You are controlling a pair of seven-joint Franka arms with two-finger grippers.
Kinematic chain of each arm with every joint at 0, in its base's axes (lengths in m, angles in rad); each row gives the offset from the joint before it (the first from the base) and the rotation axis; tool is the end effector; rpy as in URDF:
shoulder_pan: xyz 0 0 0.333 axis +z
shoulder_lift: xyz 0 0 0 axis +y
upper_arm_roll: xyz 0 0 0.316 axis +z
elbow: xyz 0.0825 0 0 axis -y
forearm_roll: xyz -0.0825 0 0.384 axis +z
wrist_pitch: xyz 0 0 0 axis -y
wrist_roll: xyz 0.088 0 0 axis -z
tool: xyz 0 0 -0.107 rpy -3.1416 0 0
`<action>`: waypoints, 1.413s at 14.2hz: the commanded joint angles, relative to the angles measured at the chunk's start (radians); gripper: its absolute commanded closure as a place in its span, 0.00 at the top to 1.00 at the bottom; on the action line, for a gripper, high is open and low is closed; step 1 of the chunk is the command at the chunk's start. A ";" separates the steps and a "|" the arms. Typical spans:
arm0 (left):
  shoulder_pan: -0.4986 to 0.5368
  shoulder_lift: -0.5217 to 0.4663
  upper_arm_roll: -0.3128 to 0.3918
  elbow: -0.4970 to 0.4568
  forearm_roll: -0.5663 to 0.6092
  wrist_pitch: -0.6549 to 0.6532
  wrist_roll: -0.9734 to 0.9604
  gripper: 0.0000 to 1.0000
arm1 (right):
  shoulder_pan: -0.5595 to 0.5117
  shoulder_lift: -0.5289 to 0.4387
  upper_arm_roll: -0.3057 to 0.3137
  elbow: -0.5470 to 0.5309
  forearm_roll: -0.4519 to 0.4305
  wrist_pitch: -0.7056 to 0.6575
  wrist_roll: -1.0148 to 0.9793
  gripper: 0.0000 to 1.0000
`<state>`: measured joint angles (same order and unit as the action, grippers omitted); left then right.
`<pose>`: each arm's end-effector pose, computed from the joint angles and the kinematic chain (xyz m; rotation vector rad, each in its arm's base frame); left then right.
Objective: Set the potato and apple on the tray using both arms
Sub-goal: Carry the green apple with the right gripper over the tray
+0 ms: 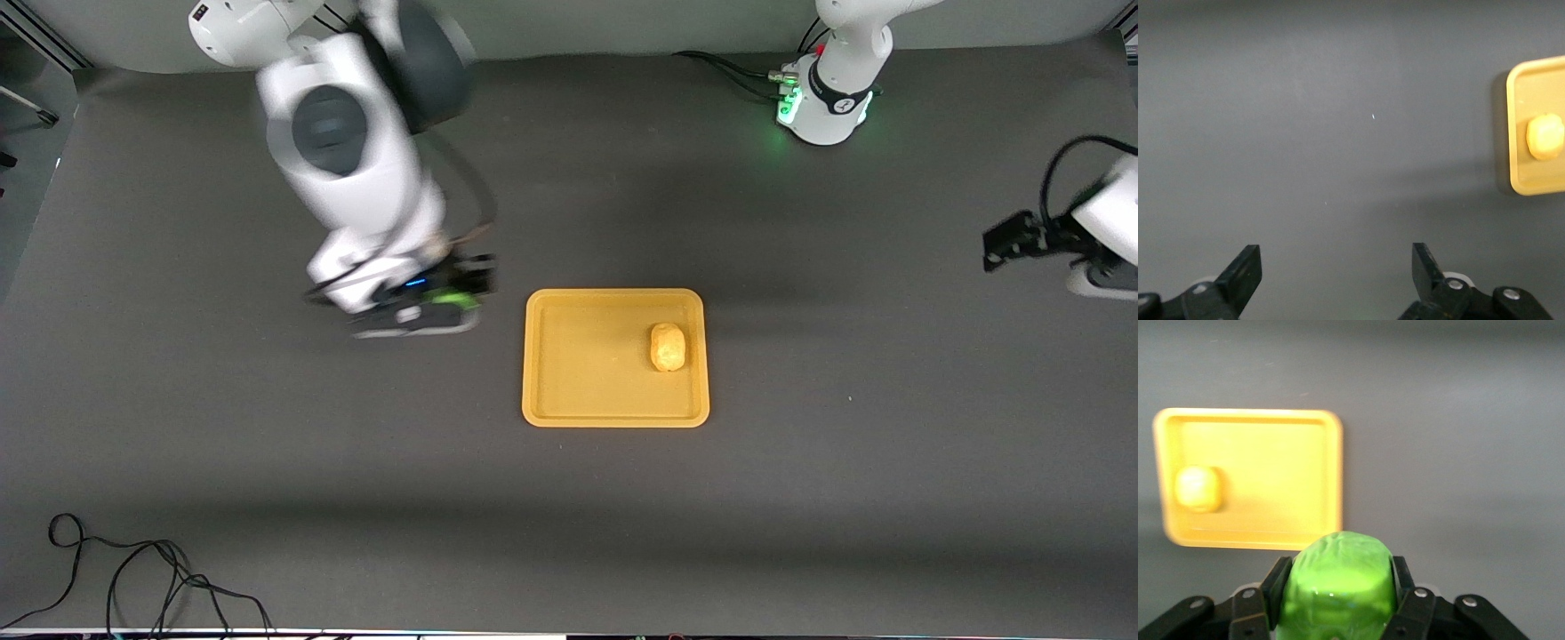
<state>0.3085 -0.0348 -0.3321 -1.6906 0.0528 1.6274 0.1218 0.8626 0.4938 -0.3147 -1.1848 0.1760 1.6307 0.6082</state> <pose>0.5464 -0.0103 0.5910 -3.0702 0.2289 0.0515 0.5532 0.4187 0.5131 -3.1316 0.0620 0.0586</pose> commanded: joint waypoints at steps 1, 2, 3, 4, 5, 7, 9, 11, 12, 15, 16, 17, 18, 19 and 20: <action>-0.011 -0.083 0.010 -0.093 -0.010 0.028 -0.010 0.99 | -0.017 0.153 0.126 0.195 0.019 0.012 0.236 0.35; -0.011 -0.082 0.010 -0.092 -0.017 0.031 -0.001 0.99 | -0.011 0.172 0.150 0.200 0.014 0.040 0.281 0.35; -0.009 -0.080 0.013 -0.090 -0.036 0.029 0.002 0.99 | 0.027 0.192 0.149 0.200 -0.004 0.063 0.297 0.35; -0.005 -0.079 0.016 -0.092 -0.036 0.020 0.024 0.99 | 0.038 0.213 0.149 0.197 -0.030 0.081 0.298 0.35; 0.003 -0.073 0.016 -0.095 -0.037 0.032 0.057 0.99 | 0.041 0.244 0.149 0.194 -0.041 0.104 0.298 0.35; 0.024 -0.068 0.022 -0.099 -0.057 0.054 0.061 1.00 | 0.041 0.310 0.146 0.191 -0.065 0.161 0.297 0.35; 0.027 -0.066 0.025 -0.101 -0.114 0.069 0.047 1.00 | 0.041 0.377 0.148 0.189 -0.114 0.239 0.301 0.35; 0.034 -0.066 0.024 -0.096 -0.113 0.054 0.047 1.00 | 0.029 0.426 0.148 0.188 -0.116 0.303 0.301 0.35; 0.034 -0.066 0.024 -0.093 -0.111 0.055 0.047 1.00 | 0.026 0.446 0.148 0.185 -0.115 0.328 0.303 0.35; 0.032 -0.056 0.024 -0.098 -0.105 0.060 0.039 1.00 | 0.021 0.465 0.148 0.099 -0.112 0.451 0.303 0.35; 0.037 -0.053 0.024 -0.098 -0.102 0.063 0.038 1.00 | 0.021 0.469 0.148 0.079 -0.112 0.489 0.303 0.35; 0.046 -0.044 0.024 -0.096 -0.102 0.071 0.038 1.00 | 0.021 0.483 0.148 0.077 -0.112 0.503 0.303 0.36; 0.043 -0.031 0.024 -0.096 -0.102 0.072 0.038 1.00 | 0.021 0.489 0.148 0.077 -0.112 0.508 0.303 0.36; 0.043 -0.028 0.022 -0.092 -0.105 0.072 0.035 1.00 | 0.021 0.502 0.148 0.079 -0.108 0.508 0.304 0.36; 0.047 -0.028 0.022 -0.087 -0.106 0.074 0.036 1.00 | 0.024 0.509 0.148 0.080 -0.110 0.511 0.318 0.37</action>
<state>0.3460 -0.0620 -0.3062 -1.7775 -0.0431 1.6874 0.1531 0.8797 0.9953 -0.1669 -1.1014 0.0858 2.1223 0.8857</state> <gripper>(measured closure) 0.000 0.348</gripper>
